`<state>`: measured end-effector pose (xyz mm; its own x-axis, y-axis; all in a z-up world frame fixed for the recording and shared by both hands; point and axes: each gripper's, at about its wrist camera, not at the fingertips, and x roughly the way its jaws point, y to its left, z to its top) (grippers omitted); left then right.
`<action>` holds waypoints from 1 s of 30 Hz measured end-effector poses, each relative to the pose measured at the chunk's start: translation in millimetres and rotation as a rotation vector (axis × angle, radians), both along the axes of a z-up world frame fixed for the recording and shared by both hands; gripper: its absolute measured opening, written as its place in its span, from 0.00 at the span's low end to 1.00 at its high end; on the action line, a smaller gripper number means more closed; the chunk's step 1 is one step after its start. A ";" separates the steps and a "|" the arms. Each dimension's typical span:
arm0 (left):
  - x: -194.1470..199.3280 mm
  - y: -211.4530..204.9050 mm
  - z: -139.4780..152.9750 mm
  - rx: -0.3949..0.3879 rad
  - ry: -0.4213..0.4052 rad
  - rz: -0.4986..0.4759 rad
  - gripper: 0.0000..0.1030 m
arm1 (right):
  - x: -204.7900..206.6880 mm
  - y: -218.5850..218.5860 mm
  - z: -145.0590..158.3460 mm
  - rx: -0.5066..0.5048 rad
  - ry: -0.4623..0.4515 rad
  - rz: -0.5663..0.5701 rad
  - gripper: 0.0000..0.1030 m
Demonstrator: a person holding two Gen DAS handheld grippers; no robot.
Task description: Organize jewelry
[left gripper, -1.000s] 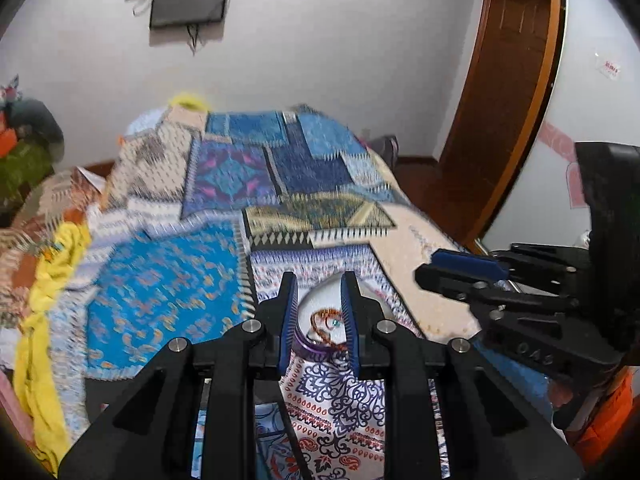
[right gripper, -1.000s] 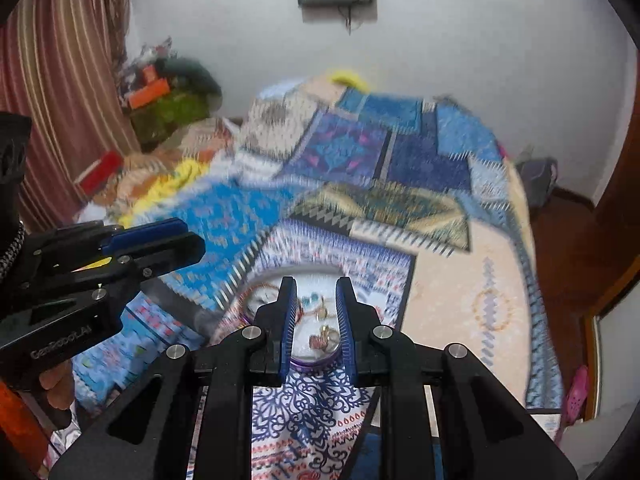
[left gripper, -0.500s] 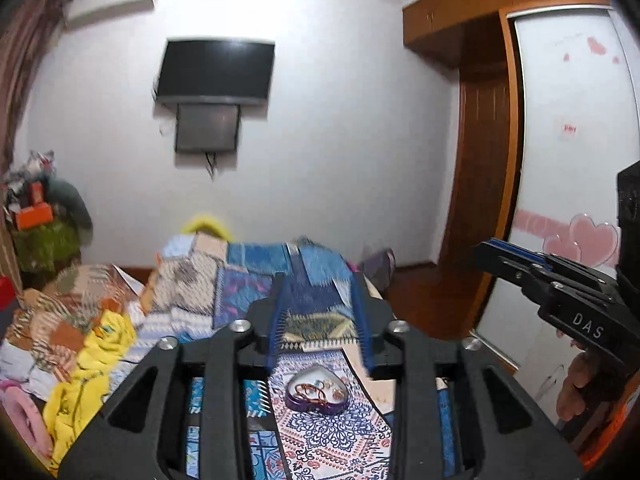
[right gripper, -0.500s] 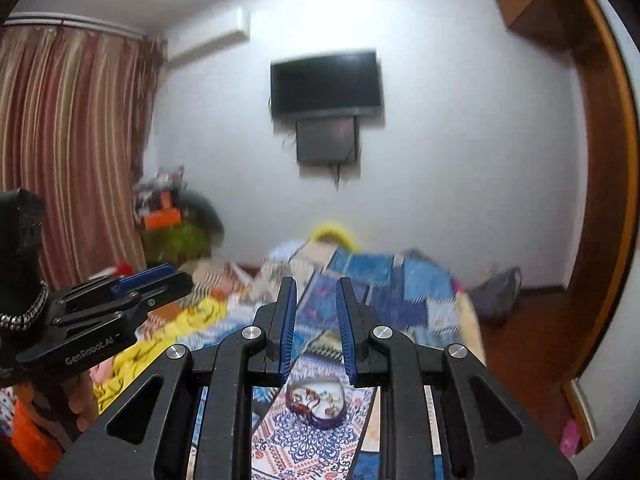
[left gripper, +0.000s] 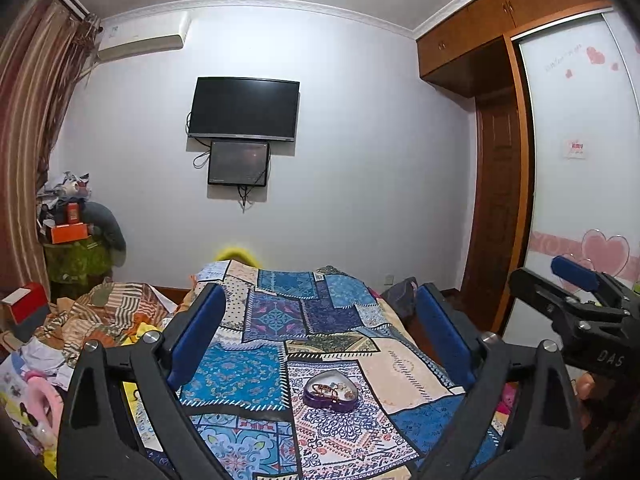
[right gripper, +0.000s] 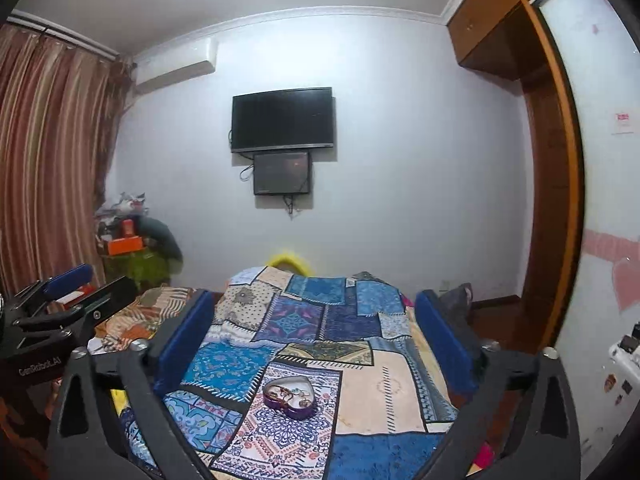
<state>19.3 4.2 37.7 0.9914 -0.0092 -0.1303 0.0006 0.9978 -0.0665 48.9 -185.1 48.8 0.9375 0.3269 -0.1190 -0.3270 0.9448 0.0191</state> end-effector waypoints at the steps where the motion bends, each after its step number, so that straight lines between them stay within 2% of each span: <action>1: 0.1 -0.2 -0.3 0.005 0.000 0.002 0.93 | -4.0 -3.7 -0.6 0.002 -0.001 -0.002 0.98; 11: -6.7 -11.0 -4.4 0.025 0.001 0.020 0.94 | -12.3 -4.4 -7.9 -0.014 0.007 0.006 0.98; 14: -6.7 -11.8 -5.9 0.025 0.004 0.024 0.98 | -13.3 -5.7 -9.8 -0.020 0.014 0.005 0.98; 30: 1.7 -17.5 -15.1 0.047 0.038 0.020 0.99 | -10.7 -9.6 -15.5 -0.034 0.060 -0.008 0.98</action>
<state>21.0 -13.4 22.6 0.9856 0.0177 -0.1680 -0.0212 0.9996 -0.0191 38.2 -194.8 33.3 0.9311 0.3141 -0.1856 -0.3185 0.9479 0.0062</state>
